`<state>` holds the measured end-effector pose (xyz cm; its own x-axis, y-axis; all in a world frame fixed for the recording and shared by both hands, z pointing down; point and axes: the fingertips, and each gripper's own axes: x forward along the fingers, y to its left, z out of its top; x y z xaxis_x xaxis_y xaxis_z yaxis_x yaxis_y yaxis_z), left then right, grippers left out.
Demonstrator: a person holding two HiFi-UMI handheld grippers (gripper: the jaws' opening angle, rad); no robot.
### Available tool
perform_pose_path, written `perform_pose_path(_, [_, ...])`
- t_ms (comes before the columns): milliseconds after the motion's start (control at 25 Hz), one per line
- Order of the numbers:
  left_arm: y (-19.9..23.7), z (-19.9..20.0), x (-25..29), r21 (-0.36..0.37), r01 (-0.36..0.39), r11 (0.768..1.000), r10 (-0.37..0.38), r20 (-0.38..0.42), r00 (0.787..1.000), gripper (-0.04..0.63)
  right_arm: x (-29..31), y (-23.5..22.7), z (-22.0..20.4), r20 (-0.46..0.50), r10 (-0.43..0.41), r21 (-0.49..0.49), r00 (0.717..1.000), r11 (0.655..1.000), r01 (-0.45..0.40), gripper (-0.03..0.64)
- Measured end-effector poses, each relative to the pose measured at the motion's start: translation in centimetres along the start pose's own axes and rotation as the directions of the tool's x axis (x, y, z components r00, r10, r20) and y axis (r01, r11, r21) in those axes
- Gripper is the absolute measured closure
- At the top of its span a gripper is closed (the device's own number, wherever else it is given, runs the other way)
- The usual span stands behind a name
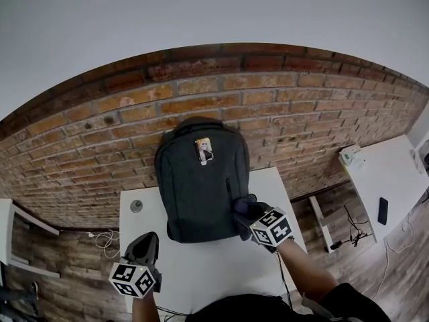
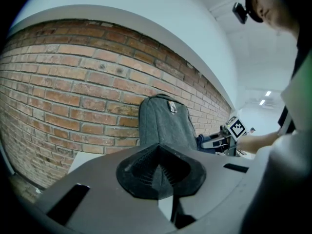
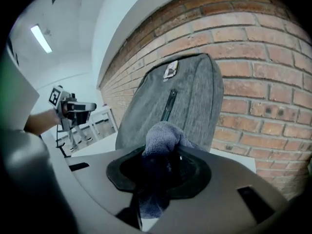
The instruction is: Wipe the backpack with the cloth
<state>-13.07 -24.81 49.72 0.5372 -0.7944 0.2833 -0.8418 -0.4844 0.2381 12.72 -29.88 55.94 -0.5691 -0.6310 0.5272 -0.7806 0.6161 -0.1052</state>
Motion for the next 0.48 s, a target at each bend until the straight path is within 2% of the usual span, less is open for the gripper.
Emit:
perform_pose_path(240, [0.3, 0.0, -0.4, -0.004, -0.011, 1.0, 0.011, 0.001, 1.0, 0.607, 0.6, -1.1, 7.5, 0.115, -0.023, -0.073, 0.993, 0.997, 0.032, 0.508])
perform_pose_path(480, [0.4, -0.2, -0.8, -0.009, -0.016, 1.0, 0.016, 0.006, 1.0, 0.607, 1.7, -2.9, 14.8, 0.195, -0.085, -0.129, 0.977, 0.985, 0.111, 0.508])
